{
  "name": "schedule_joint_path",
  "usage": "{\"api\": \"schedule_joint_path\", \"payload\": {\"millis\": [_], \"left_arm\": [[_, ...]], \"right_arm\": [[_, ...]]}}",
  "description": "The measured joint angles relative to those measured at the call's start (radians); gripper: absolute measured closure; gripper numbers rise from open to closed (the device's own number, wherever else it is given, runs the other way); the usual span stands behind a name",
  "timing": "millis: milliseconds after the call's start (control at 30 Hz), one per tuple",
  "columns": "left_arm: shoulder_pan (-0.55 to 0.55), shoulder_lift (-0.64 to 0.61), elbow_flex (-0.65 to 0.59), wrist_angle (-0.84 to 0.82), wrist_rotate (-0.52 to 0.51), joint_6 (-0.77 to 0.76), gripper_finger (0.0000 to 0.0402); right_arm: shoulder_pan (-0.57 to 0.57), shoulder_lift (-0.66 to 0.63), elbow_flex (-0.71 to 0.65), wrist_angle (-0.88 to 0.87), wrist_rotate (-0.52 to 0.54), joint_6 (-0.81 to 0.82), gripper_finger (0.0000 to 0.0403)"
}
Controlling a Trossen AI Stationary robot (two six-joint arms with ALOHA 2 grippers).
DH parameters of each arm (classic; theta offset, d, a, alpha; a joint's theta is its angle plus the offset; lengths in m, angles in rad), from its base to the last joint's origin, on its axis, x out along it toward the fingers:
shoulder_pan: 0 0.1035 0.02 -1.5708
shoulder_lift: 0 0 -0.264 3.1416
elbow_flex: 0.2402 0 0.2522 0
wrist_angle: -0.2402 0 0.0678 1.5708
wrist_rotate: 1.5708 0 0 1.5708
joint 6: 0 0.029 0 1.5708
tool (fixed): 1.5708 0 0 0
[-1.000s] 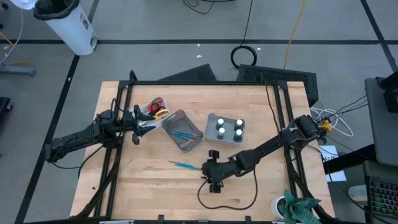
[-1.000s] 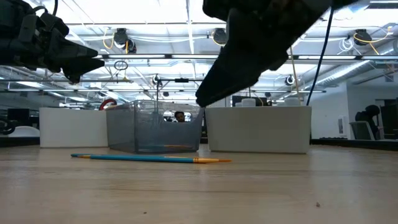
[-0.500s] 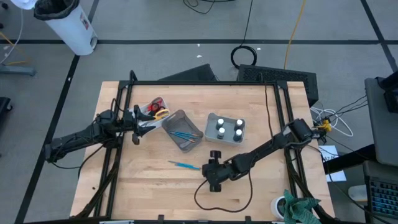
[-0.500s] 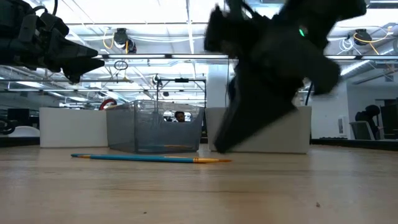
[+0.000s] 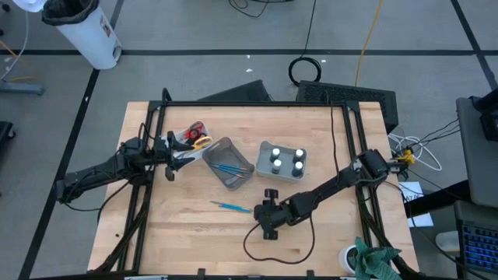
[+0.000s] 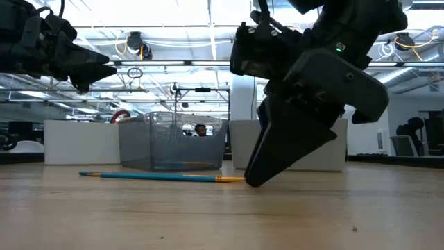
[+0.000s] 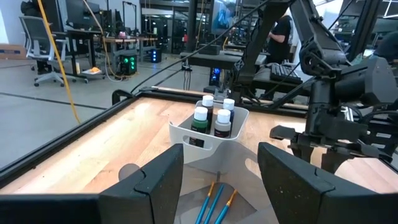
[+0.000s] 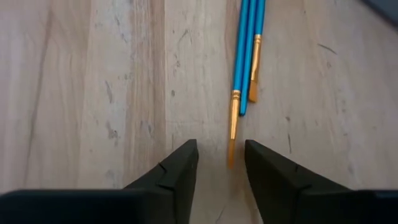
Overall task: Pick & Place Paint Supplies
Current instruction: Put the blue paintbrush into the black bin
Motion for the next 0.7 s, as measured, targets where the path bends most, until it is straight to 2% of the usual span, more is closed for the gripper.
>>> {"api": "schedule_joint_path", "payload": {"millis": [133,400,700], "left_arm": [[0.000,0.000,0.000,0.001,0.000,0.000,0.0188],[0.000,0.000,0.000,0.001,0.000,0.000,0.0188],[0.000,0.000,0.000,0.001,0.000,0.000,0.0188]], "right_arm": [[-0.011,0.000,-0.001,-0.001,-0.040,0.002,0.0293],[-0.024,0.002,-0.002,0.006,-0.041,-0.001,0.0358],[-0.025,0.003,-0.003,0.003,-0.040,-0.002,0.0401]]}}
